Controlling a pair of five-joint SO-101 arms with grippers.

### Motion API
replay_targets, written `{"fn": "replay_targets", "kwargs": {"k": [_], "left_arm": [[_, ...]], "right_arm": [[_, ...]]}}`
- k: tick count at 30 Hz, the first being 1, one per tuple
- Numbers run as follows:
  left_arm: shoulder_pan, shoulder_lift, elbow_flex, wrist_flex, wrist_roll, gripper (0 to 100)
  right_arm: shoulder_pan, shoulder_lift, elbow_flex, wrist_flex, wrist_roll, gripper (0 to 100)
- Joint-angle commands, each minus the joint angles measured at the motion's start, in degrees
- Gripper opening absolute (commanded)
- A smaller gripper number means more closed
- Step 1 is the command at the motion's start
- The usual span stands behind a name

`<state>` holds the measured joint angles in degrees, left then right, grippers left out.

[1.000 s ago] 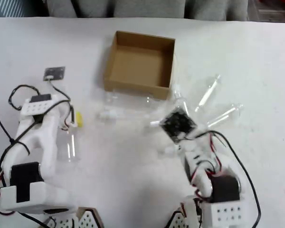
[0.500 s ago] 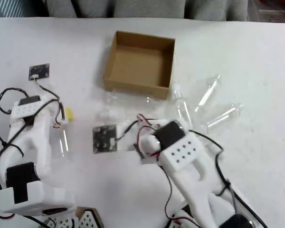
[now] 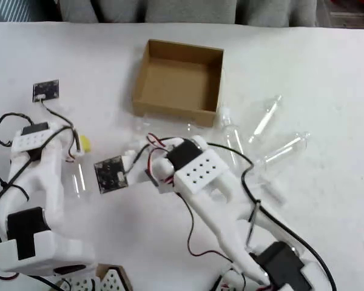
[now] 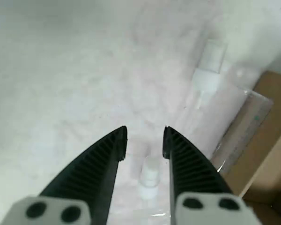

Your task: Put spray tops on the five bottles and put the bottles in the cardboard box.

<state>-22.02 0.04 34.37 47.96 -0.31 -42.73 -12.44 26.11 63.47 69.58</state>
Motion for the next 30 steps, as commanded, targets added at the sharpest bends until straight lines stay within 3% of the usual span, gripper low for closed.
{"fn": "replay_targets", "kwargs": {"k": [1, 5, 10, 30], "left_arm": [[-0.7, -1.7, -0.4, -3.3, 0.4, 6], [-0.7, 0.0, -1.0, -3.3, 0.4, 6], [-0.8, 0.1, -1.0, -3.3, 0.3, 6], [-0.8, 0.1, -0.8, -3.0, 0.2, 6]], "right_arm": [[-0.3, 3.5, -4.7, -4.2, 0.4, 12.5], [-0.5, 10.4, -7.8, -8.8, -0.6, 12.6], [-1.2, 16.7, -7.9, -20.3, -8.4, 12.7], [0.5, 25.4, -12.8, -23.6, -6.9, 12.7]]}}
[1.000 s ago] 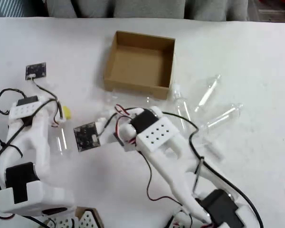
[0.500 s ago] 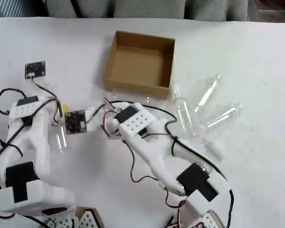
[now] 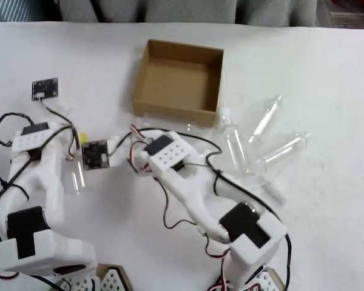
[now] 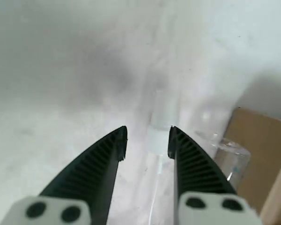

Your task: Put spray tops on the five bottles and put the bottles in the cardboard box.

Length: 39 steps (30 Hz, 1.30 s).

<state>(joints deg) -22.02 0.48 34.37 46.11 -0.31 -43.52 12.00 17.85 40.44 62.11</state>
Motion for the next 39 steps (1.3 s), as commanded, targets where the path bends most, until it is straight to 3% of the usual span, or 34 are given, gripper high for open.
{"fn": "replay_targets", "kwargs": {"k": [1, 12, 17, 20, 24, 31, 39], "left_arm": [[-0.8, -0.3, -0.8, -1.1, 0.2, 6], [-0.8, -0.3, -0.8, -1.1, 0.2, 6], [-0.8, -0.3, -0.7, -1.1, 0.2, 6], [-0.8, -0.3, -0.7, -1.1, 0.2, 6], [-0.8, -0.3, -0.7, -1.1, 0.2, 6], [-0.7, -0.2, -0.8, -1.2, 0.2, 6], [0.7, -0.2, -0.8, -1.5, 0.2, 6]], "right_arm": [[1.8, 2.2, -5.7, -0.6, 0.6, 12.7], [3.5, 9.5, -11.0, 4.4, 0.7, 12.8], [3.6, 12.6, -15.1, 9.6, 0.7, 21.9], [3.6, 14.1, -16.6, 10.7, 0.7, 16.9], [3.6, 14.2, -16.7, 11.1, 0.7, 0.6], [5.5, 10.0, -20.9, 22.5, -0.5, 1.6], [15.0, -3.9, -26.3, 33.5, -30.7, 1.6]]}}
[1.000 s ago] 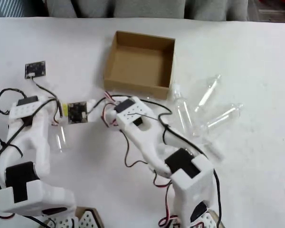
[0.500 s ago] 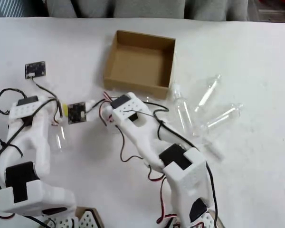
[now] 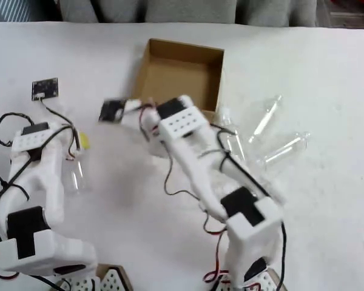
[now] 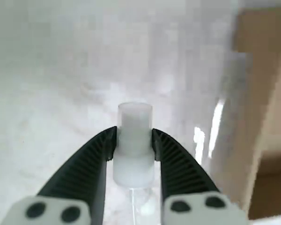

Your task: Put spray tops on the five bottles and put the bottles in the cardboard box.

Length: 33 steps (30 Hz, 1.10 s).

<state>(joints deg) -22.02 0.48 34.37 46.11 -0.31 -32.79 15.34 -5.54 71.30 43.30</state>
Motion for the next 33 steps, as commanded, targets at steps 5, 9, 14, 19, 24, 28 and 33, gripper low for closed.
{"fn": "replay_targets", "kwargs": {"k": [5, 9, 14, 19, 24, 28, 33], "left_arm": [[3.0, -0.5, -1.1, -1.5, 0.4, 6], [7.5, -6.6, -3.7, 2.1, 0.6, 6], [15.0, -20.7, -1.8, 3.7, 0.2, 6], [22.8, -33.3, 3.6, -3.7, 0.4, 6], [32.0, -43.4, 14.0, -15.7, 0.5, 6], [37.2, -51.2, 23.7, -25.6, 0.5, 6], [41.4, -61.8, 36.5, -36.9, 0.6, 6]], "right_arm": [[12.0, -13.9, -2.6, 7.3, -34.5, 1.6], [19.3, -16.7, -2.5, 9.9, -43.3, 1.6], [26.2, -19.5, -2.9, 14.3, -43.3, 1.7], [31.1, -27.1, -3.0, 13.8, -43.6, 1.7], [34.0, -37.6, -3.0, 9.3, -43.9, 1.6], [33.9, -45.3, -3.0, 4.6, -48.2, 1.6], [31.3, -52.9, -2.8, -5.5, -59.4, 1.6]]}}
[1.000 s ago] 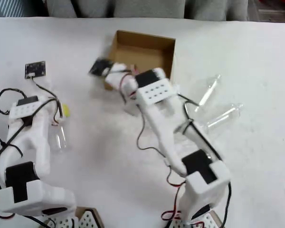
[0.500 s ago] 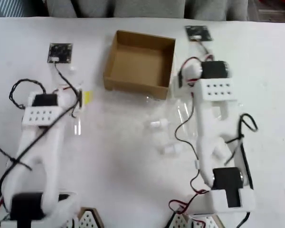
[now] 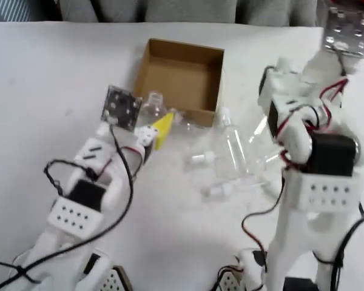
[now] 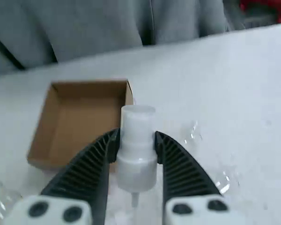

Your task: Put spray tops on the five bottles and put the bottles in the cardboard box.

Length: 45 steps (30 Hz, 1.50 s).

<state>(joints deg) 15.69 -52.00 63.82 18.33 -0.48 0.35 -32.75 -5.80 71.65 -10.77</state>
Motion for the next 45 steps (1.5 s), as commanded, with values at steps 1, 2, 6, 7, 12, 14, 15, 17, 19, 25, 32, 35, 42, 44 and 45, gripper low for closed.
{"fn": "replay_targets", "kwargs": {"k": [1, 2, 6, 7, 12, 14, 15, 17, 19, 25, 32, 35, 42, 44, 45], "left_arm": [[4.3, -11.6, 9.4, -11.0, 0.8, 6], [4.8, -14.0, 11.7, -12.7, 0.8, 6], [6.6, -23.3, 17.1, -14.8, 0.8, 6], [7.2, -25.4, 17.7, -14.3, 0.8, 6], [9.4, -34.6, 18.8, -9.5, 0.8, 6], [10.1, -38.3, 18.8, -6.2, 0.8, 6], [10.3, -40.2, 18.8, -4.7, 0.8, 6], [10.3, -44.0, 18.8, -1.9, 0.8, 6], [10.3, -47.8, 18.9, 0.8, 0.8, 6], [10.0, -53.1, 22.6, 3.9, 0.8, 6], [9.8, -53.0, 24.4, 3.9, 0.5, 6], [9.8, -53.0, 24.4, 3.9, 0.4, 6], [9.7, -53.0, 24.4, 3.9, 0.4, 6], [9.7, -53.0, 24.8, 3.9, 0.4, 6], [9.7, -53.0, 25.3, 3.8, 0.4, 6]], "right_arm": [[-2.6, -6.1, -2.4, -7.5, -6.9, 1.6], [-3.3, -7.4, -2.4, -9.0, -8.0, 1.6], [-8.7, -12.4, -2.4, -13.5, -10.2, 1.6], [-10.4, -13.3, -2.3, -14.4, -10.2, 1.6], [-18.5, -14.9, -2.2, -21.9, -9.6, 1.6], [-21.2, -13.8, -2.2, -25.5, -9.5, 1.6], [-22.5, -13.1, -2.2, -26.9, -9.5, 1.6], [-24.5, -11.4, -2.2, -29.1, -7.6, 1.6], [-26.2, -9.5, -2.2, -31.0, -2.9, 1.6], [-28.9, -5.9, -2.3, -33.9, 1.8, 1.6], [-30.5, -2.9, -2.2, -33.3, 1.8, 1.6], [-30.5, -2.2, -2.2, -32.0, 1.8, 1.6], [-30.2, -1.9, -2.2, -30.1, 1.8, 1.6], [-30.3, -2.0, -2.2, -29.3, 1.8, 1.6], [-30.5, -2.1, -2.2, -28.4, 1.8, 1.6]]}}
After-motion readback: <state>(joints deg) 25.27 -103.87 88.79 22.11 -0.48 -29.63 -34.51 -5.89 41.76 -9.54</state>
